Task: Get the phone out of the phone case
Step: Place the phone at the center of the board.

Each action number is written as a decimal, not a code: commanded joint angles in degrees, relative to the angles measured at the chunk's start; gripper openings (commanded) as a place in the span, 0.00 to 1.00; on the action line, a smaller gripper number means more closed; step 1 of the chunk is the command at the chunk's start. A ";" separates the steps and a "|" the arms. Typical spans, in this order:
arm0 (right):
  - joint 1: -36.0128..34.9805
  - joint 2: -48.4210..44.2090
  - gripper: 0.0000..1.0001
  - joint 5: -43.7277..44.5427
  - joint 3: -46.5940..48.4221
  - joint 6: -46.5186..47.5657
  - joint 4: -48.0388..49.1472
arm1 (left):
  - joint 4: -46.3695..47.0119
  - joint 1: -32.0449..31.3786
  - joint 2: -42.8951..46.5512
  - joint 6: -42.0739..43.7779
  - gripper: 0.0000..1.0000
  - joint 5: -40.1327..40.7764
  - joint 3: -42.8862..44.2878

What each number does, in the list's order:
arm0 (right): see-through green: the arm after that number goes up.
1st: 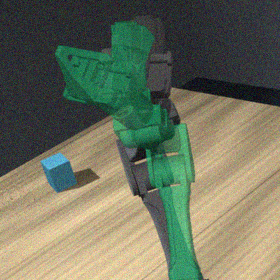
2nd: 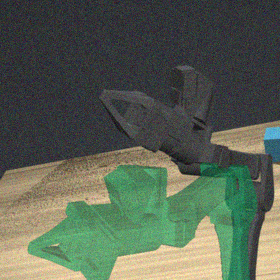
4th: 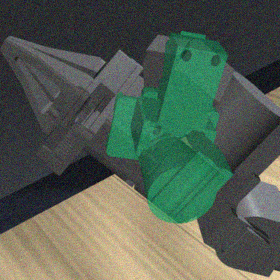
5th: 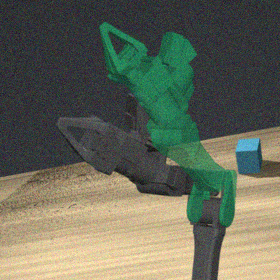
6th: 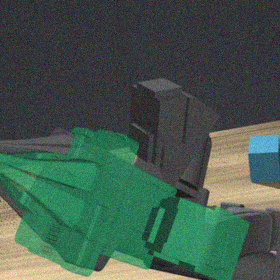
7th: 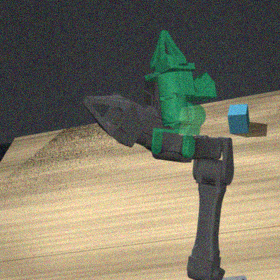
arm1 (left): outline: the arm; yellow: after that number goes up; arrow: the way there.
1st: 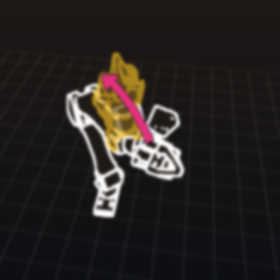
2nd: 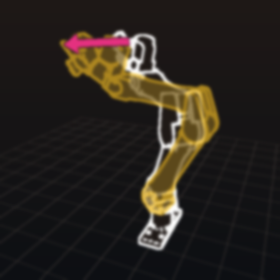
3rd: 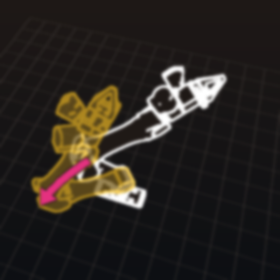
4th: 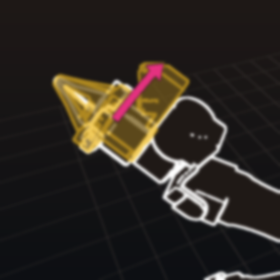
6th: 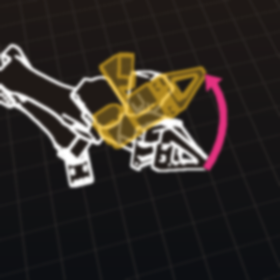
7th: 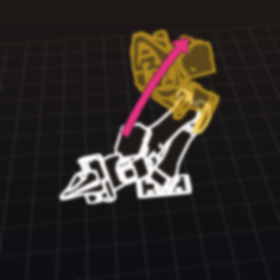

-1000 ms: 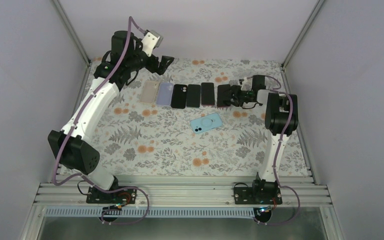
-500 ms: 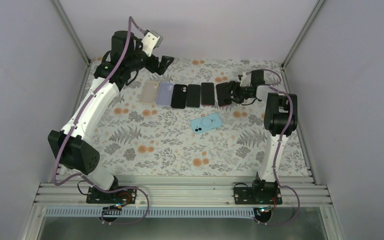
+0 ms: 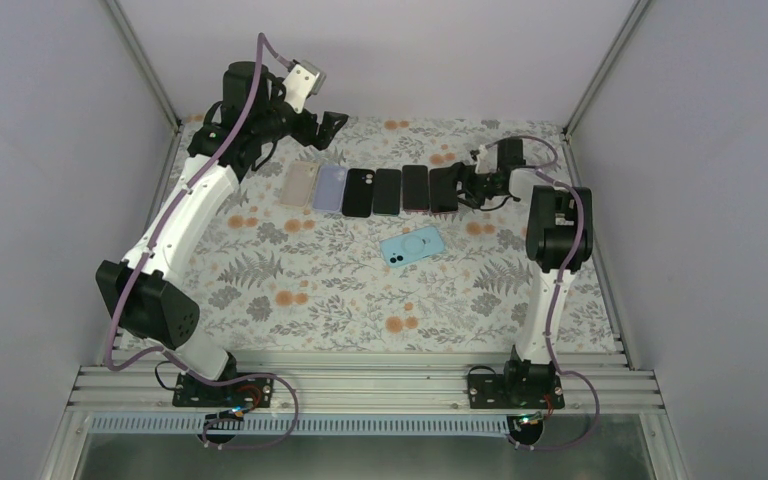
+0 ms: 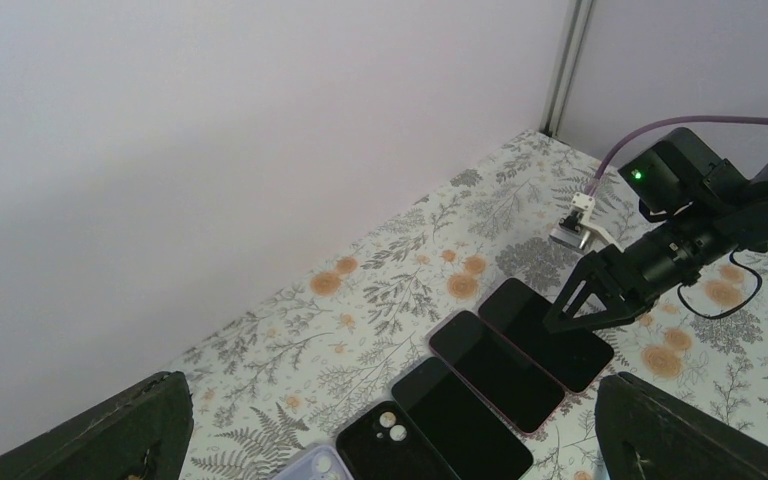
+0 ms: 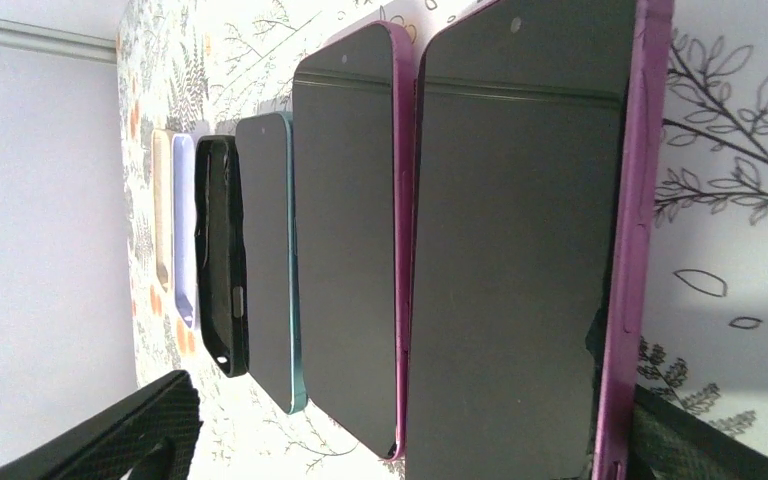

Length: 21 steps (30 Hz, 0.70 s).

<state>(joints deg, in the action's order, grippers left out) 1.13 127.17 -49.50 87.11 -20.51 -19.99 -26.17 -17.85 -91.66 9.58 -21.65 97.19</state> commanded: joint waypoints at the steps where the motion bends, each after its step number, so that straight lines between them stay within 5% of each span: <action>1: -0.77 -1.25 0.90 2.46 2.23 2.28 -2.28 | 1.15 -0.05 0.78 -0.58 1.00 -0.71 -0.86; 10: -0.86 -4.33 0.99 5.35 0.30 4.80 -3.99 | 1.17 -0.06 1.83 0.36 1.00 -0.56 -2.33; 21: -0.60 -9.26 0.99 10.02 1.38 21.66 -9.24 | 0.88 -0.04 2.27 1.44 1.00 -2.50 -3.03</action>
<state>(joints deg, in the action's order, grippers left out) 0.75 121.40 -41.41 87.72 -8.51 -26.59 -25.74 -17.85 -91.42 10.04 -22.59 95.26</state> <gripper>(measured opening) 0.993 0.999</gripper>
